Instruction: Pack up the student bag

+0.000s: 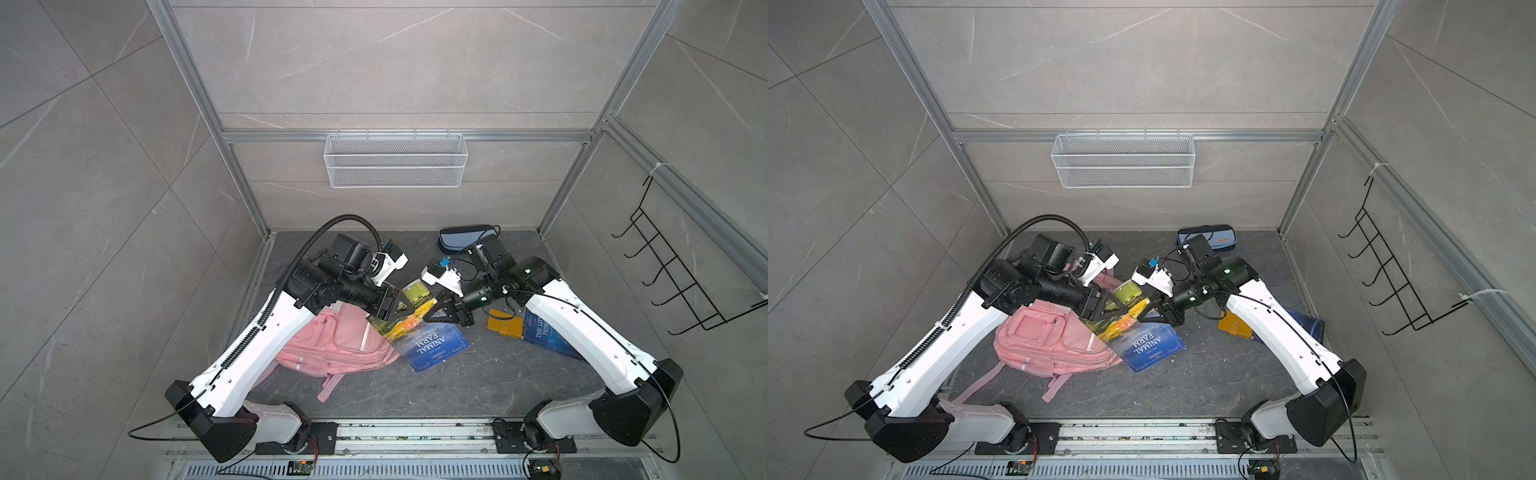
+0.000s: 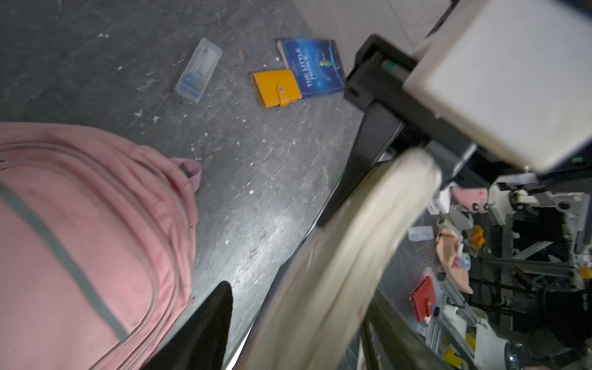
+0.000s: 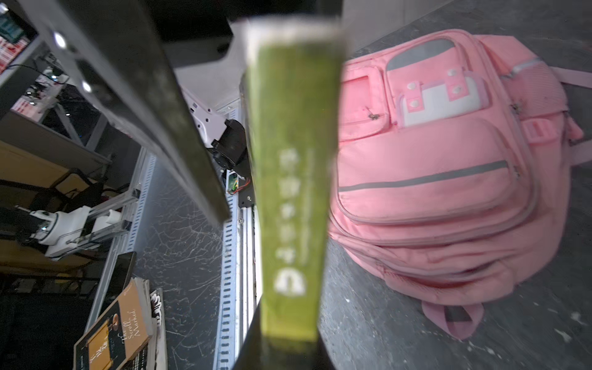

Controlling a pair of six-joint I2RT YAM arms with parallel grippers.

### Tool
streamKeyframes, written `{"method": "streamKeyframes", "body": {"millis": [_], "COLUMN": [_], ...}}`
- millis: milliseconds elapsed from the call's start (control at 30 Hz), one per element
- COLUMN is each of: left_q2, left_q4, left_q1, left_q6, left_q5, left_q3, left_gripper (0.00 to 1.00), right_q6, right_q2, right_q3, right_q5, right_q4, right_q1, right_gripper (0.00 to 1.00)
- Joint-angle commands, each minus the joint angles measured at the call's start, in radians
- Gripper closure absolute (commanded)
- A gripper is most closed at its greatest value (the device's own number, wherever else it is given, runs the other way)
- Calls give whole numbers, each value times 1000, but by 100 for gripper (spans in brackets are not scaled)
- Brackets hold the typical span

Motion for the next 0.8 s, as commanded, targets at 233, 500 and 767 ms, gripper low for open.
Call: {"method": "streamKeyframes", "body": {"millis": [233, 500, 767], "left_q2": [38, 91, 117], "left_q4": [-108, -64, -30], "left_q1": [6, 6, 4], "left_q6": [82, 98, 88], "left_q5": [82, 113, 203], "left_q3": [53, 76, 81], "left_gripper": [22, 22, 53], "right_q6": [-19, -4, 7], "right_q2": [-60, -40, -47], "right_q3": [-48, -37, -43], "right_q5": [34, -51, -61], "right_q4": [-5, -11, -10], "right_q1": [0, 25, 28], "right_gripper": [100, 100, 100]}}
